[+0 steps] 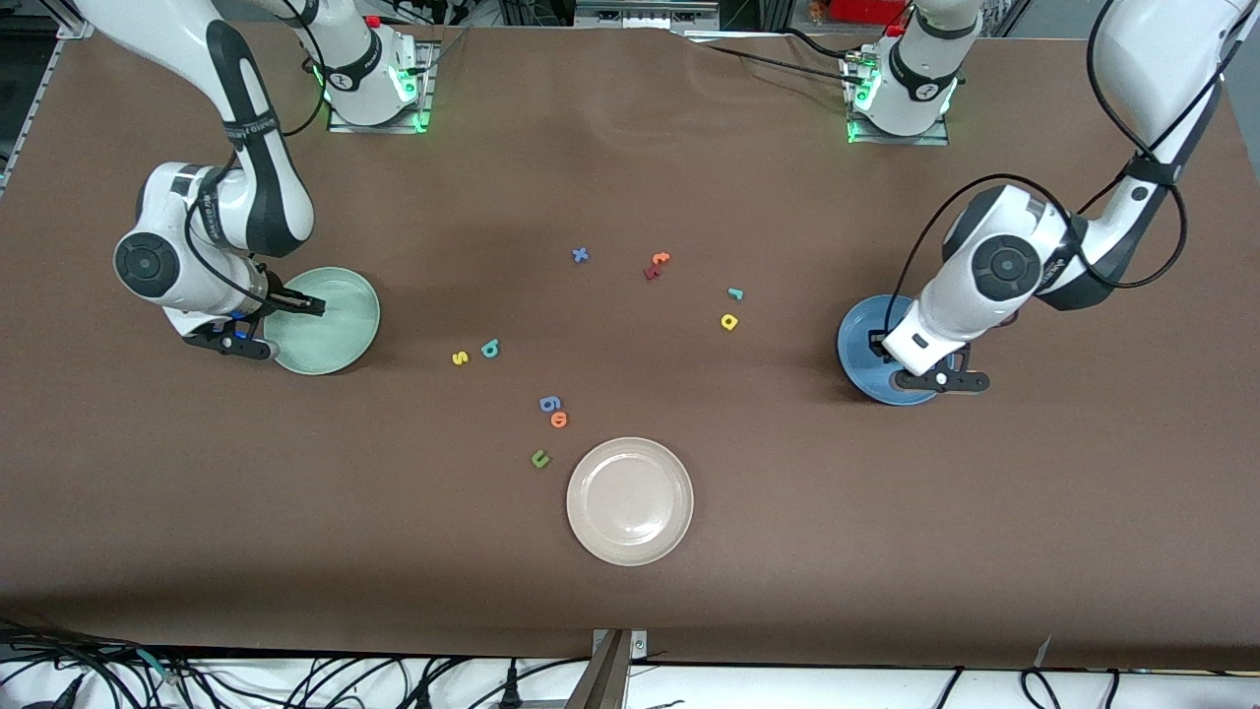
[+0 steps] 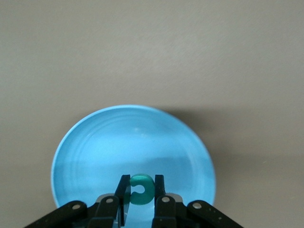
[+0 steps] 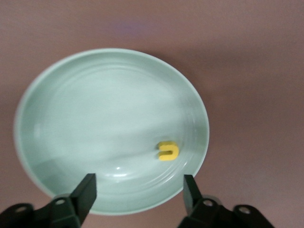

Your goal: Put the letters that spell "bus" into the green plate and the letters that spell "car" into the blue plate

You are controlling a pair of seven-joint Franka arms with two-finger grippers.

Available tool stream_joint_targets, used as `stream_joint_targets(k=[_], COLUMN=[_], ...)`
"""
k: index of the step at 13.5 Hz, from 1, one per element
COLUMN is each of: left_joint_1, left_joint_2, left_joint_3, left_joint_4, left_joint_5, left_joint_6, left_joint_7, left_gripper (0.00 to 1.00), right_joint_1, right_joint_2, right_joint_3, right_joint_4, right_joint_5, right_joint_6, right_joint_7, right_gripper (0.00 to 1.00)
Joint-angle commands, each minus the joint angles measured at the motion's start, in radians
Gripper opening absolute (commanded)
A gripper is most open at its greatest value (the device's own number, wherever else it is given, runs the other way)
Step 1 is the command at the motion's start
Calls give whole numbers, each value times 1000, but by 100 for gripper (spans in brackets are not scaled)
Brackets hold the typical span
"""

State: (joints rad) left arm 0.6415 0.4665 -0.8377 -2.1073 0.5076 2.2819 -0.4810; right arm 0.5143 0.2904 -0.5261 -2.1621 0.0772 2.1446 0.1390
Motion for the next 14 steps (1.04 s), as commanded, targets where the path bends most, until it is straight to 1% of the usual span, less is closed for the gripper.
stream_joint_targets(k=[1, 2, 4, 7, 9, 11, 12, 14], left_joint_1=[9, 7, 3, -8, -48, -126, -163, -244], left_joint_2=[-31, -25, -25, -25, -23, -14, -9, 13], left_joint_3=[-21, -21, -21, -24, -32, -38, -38, -37], left_joint_4=[-36, -34, -23, -8, -2, 4, 18, 41], left_joint_5=[-11, -11, -12, -20, -32, -32, -32, -25], left_joint_6=[2, -2, -7, -27, -25, -19, -18, -6], left_joint_7=[24, 25, 18, 7, -26, -130, -195, -287], left_gripper=[39, 99, 100, 100, 100, 100, 100, 100], right_joint_1=[53, 88, 156, 167, 167, 167, 168, 161], right_joint_2=[-17, -17, -11, 13, 47, 79, 95, 104], right_joint_3=[3, 3, 14, 90, 130, 156, 164, 204], right_joint_4=[94, 105, 122, 125, 125, 125, 125, 125], right_joint_5=[12, 10, 7, 9, 9, 10, 12, 24], right_joint_6=[-107, -101, -80, 29, 105, 165, 188, 251], right_joint_7=[91, 105, 93, 91, 67, -10, -18, -15], right_gripper=[99, 99, 99, 99, 99, 99, 99, 99])
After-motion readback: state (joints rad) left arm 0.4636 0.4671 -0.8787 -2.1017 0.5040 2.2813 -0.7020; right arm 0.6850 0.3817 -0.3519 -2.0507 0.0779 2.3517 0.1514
